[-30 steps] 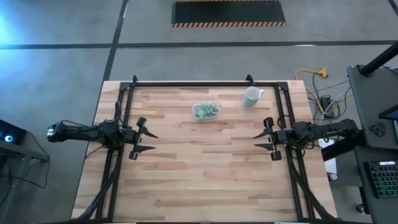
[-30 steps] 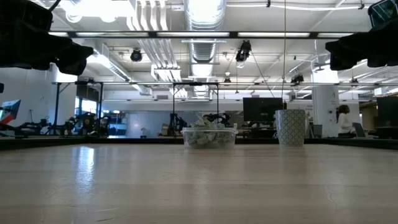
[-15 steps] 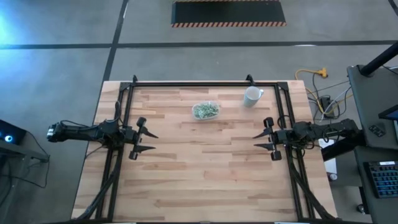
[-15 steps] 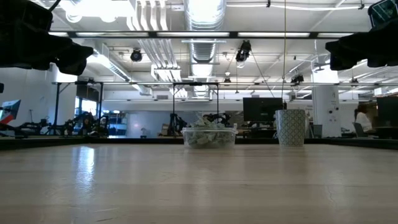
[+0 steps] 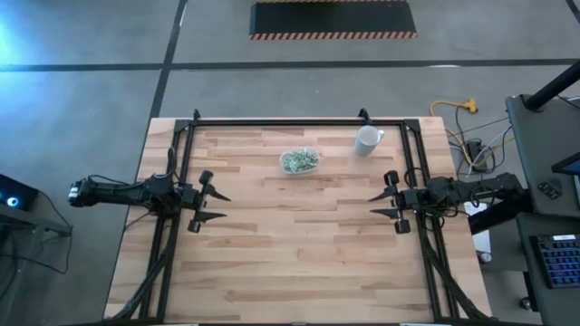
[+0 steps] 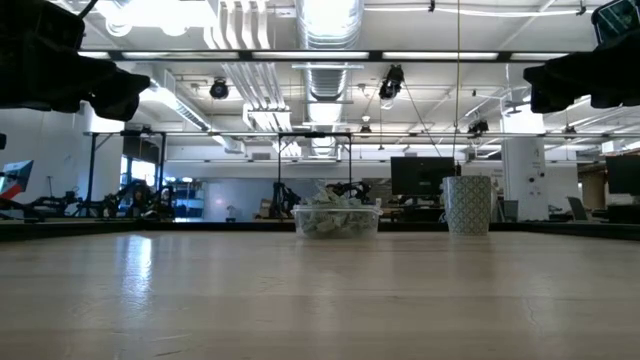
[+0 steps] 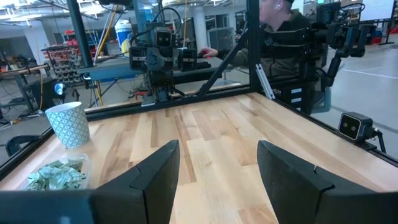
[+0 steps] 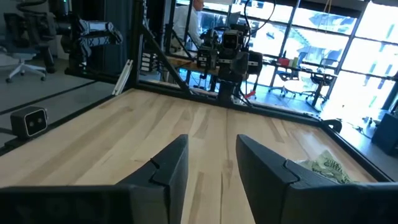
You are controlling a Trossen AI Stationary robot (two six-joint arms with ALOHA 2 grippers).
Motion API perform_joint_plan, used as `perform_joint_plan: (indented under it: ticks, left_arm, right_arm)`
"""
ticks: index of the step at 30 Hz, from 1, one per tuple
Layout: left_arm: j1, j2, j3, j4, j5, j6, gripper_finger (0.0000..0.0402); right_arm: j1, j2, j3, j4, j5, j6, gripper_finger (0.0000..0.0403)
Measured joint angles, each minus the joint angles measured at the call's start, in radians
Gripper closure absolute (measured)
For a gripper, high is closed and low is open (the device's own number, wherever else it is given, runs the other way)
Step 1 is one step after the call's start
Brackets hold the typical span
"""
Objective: Pick and place Stevia / Truvia into bins
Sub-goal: Return to Home Position
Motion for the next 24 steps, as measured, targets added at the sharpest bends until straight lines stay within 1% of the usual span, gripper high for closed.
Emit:
perform_joint_plan:
  ticks: [6, 15, 24]
  left_arm:
    - [0.0, 0.0, 0.0, 0.0, 0.0, 0.0, 0.0202]
    - [0.0, 0.0, 0.0, 0.0, 0.0, 0.0, 0.0202]
    - [0.0, 0.0, 0.0, 0.0, 0.0, 0.0, 0.0202]
  right_arm:
    - [0.0, 0.0, 0.0, 0.0, 0.0, 0.0, 0.0273]
    - [0.0, 0.0, 0.0, 0.0, 0.0, 0.0, 0.028]
    - [0.0, 0.0, 0.0, 0.0, 0.0, 0.0, 0.0273]
